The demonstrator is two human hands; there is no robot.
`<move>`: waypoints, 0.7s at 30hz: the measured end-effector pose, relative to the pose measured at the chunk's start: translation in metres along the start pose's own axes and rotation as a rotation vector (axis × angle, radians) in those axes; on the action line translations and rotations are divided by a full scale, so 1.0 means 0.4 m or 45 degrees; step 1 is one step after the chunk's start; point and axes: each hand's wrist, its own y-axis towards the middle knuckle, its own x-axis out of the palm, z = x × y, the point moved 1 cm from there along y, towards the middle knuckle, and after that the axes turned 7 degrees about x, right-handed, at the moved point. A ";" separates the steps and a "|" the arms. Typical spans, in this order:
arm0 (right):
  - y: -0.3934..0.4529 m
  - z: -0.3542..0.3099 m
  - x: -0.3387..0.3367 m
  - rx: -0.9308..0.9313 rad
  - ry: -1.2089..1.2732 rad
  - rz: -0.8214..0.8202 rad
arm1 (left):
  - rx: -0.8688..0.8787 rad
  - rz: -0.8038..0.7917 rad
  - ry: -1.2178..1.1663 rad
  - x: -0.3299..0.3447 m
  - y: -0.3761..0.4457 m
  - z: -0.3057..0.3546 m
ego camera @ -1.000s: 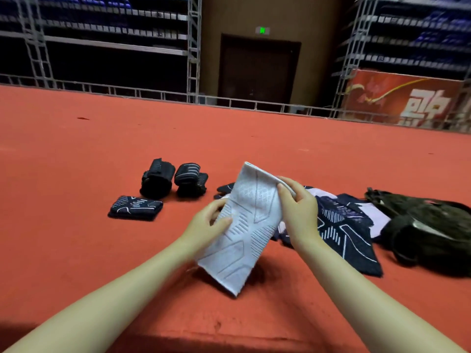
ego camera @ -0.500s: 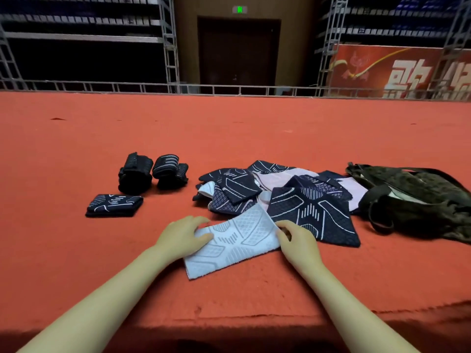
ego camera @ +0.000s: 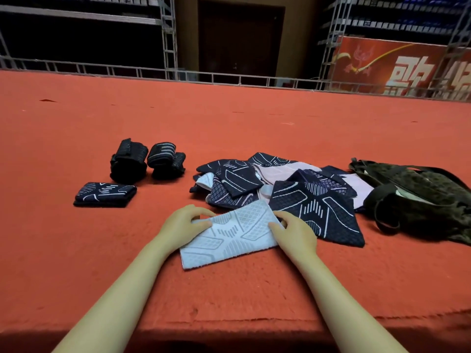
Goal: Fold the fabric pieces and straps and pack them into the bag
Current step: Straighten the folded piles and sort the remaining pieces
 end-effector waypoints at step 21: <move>-0.072 -0.084 0.083 -0.838 0.223 -0.190 | 0.068 0.120 -0.165 -0.006 0.004 -0.016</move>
